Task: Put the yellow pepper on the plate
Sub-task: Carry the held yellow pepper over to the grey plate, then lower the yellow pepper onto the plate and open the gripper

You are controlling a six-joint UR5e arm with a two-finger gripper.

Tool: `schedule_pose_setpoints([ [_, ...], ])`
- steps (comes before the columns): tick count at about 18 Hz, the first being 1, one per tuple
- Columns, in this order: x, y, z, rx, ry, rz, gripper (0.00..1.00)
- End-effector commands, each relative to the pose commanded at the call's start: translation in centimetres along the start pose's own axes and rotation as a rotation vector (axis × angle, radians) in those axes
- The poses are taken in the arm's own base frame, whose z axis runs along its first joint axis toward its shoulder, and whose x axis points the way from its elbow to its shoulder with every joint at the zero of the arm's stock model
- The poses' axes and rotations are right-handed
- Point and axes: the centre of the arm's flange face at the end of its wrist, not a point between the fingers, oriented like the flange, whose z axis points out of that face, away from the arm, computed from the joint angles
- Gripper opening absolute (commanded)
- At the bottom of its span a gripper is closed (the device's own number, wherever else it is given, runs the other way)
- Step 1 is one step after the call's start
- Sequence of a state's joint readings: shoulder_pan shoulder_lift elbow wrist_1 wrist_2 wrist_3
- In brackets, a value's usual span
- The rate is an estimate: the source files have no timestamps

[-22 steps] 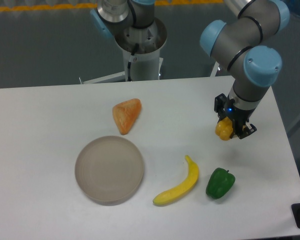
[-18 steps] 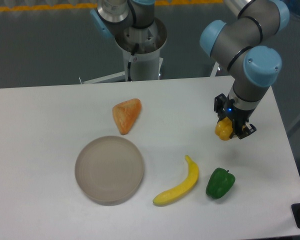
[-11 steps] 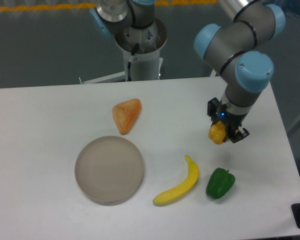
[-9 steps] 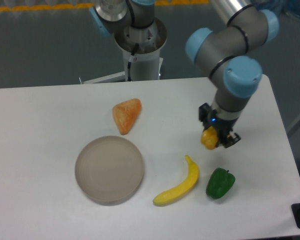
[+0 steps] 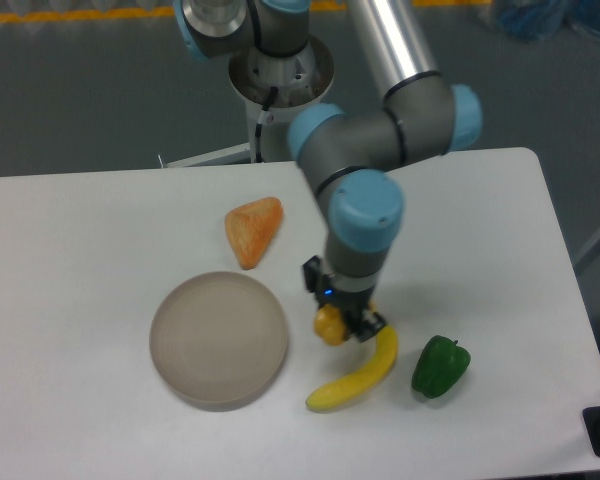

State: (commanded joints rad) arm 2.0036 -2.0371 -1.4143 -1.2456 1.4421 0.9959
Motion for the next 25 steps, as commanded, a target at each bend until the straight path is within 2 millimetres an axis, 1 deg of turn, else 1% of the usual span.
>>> schedule_pose_setpoints([
  [2,1.7,-2.0,1.5,0.006,0.031,-0.009,0.16],
  [4,3.2,-3.4,3.0,-0.007,0.051,0.006,0.16],
  [5,3.5,-3.9,4.0,-0.013,0.066,0.007,0.17],
  [6,3.5,-3.9,4.4,-0.017,0.071,-0.001,0.18],
  [8,4.4,-4.6,5.2,-0.025,0.081,0.012,0.19],
  [9,4.6,-4.6,5.3,-0.027,0.084,0.013,0.21],
  [10,4.9,-4.8,5.4,-0.029,0.083,0.018,0.26],
  [11,5.1,-4.9,5.4,-0.030,0.084,0.021,0.36],
  [12,5.4,-5.1,5.6,-0.031,0.085,0.025,0.60],
  [13,5.8,-5.4,5.5,-0.036,0.081,0.032,1.00],
  [17,6.4,-5.7,4.7,-0.032,0.063,0.022,1.00],
  [20,6.5,-5.8,2.7,-0.020,0.031,0.027,1.00],
  [21,6.3,-5.6,1.9,-0.031,0.006,0.027,1.00],
  [23,5.4,-4.4,0.3,-0.133,-0.107,0.041,1.00],
  [25,4.3,-3.5,-0.4,-0.176,-0.153,0.031,1.00],
])
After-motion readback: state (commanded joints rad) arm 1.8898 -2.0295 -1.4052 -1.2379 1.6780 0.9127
